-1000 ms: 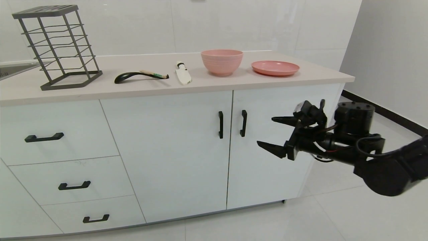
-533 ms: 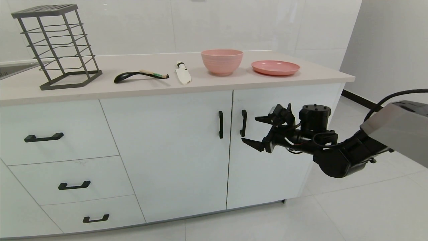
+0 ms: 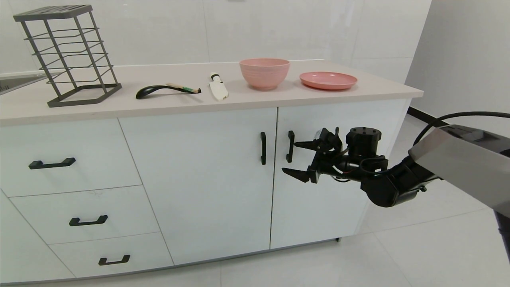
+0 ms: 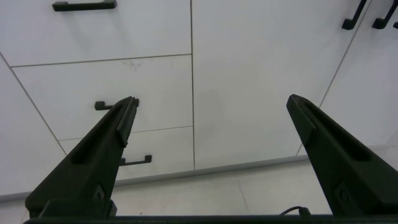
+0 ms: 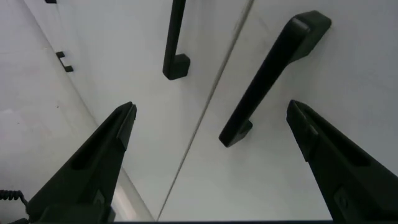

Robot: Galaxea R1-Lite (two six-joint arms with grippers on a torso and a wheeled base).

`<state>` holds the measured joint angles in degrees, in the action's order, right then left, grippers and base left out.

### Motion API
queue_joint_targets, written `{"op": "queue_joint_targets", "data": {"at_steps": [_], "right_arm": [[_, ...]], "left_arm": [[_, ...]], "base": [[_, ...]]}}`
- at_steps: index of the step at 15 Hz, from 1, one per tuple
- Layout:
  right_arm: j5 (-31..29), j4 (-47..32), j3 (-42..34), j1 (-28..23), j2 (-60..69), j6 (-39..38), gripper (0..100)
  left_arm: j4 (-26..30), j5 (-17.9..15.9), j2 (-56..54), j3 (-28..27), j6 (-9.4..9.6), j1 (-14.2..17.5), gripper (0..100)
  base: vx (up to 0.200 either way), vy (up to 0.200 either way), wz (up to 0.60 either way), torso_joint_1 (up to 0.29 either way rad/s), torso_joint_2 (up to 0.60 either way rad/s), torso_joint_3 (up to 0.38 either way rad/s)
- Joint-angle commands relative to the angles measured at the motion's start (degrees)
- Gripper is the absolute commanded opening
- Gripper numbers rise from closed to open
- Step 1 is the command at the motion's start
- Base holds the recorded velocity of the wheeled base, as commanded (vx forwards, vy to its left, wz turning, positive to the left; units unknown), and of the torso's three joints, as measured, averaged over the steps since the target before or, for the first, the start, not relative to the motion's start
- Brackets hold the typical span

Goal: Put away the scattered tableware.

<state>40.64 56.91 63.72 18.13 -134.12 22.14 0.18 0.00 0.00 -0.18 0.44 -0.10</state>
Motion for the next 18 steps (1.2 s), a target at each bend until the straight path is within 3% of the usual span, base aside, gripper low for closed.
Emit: {"op": "queue_joint_targets", "data": {"at_steps": [1, 3, 5, 6, 7, 9, 10, 12, 13, 15, 18], "right_arm": [[0.23, 0.05, 2.73, 0.15, -1.93, 0.01, 100], [1.63, -0.13, 3.87, 0.68, -2.72, 0.01, 100], [3.48, -0.22, 3.96, 0.86, -3.16, 0.01, 100], [4.44, -0.22, 3.96, 0.77, -3.16, 0.01, 100], [6.38, -0.3, 3.96, 0.42, -3.08, 0.01, 100], [8.14, -0.3, 3.34, 0.15, -2.46, 0.01, 100], [8.93, -0.39, 3.16, 0.07, -1.23, 0.01, 100], [9.89, -0.39, -0.79, 0.33, 2.64, 0.01, 100], [9.89, -0.3, -3.25, 0.33, 4.13, 0.01, 100], [9.89, -0.3, -7.03, 0.33, 7.38, 0.1, 100], [9.89, -0.3, -10.72, 0.51, 9.14, 0.27, 100]], "left_arm": [[-0.01, 0.0, 0.0, 0.01, 0.0, 0.01, 100], [-0.01, -0.35, 0.0, 0.01, -0.09, 0.01, 100], [0.08, -4.22, 0.0, 0.01, 0.0, 0.01, 100], [-0.01, -4.39, 0.0, 0.01, 0.44, 0.01, 100], [-0.89, -5.54, 0.0, -0.17, 2.81, 0.01, 100], [-12.84, -10.63, 7.29, -16.08, 0.18, -1.31, 100], [-18.73, -13.45, 15.73, -23.2, 2.11, -4.65, 100], [-15.39, -28.21, 25.14, -23.46, 2.37, -11.33, 100], [-12.84, -31.82, 30.23, -22.84, 2.37, -13.26, 100], [-14.07, -32.78, 44.56, -23.9, 2.9, -19.41, 100], [-30.68, -32.78, 69.35, -26.71, 2.9, -30.66, 100]], "base": [[0.0, 0.0, 0.0, 0.0, 0.0, 0.0], [0.0, 0.0, 0.0, 0.0, 0.0, 0.0], [0.0, 0.0, 0.0, 0.0, 0.0, 0.0], [0.0, 0.0, 0.0, 0.0, 0.0, 0.0], [0.0, 0.0, 0.0, 0.0, 0.0, 0.0], [0.0, 0.0, 0.0, 0.0, 0.0, 0.0], [0.0, 0.0, 0.0, 0.0, 0.0, 0.0], [0.0, 0.0, 0.0, 0.0, 0.0, 0.0], [0.0, 0.0, 0.0, 0.0, 0.0, 0.0], [0.0, 0.0, 0.0, 0.0, 0.0, 0.0], [0.0, 0.0, 0.0, 0.0, 0.0, 0.0]]}}
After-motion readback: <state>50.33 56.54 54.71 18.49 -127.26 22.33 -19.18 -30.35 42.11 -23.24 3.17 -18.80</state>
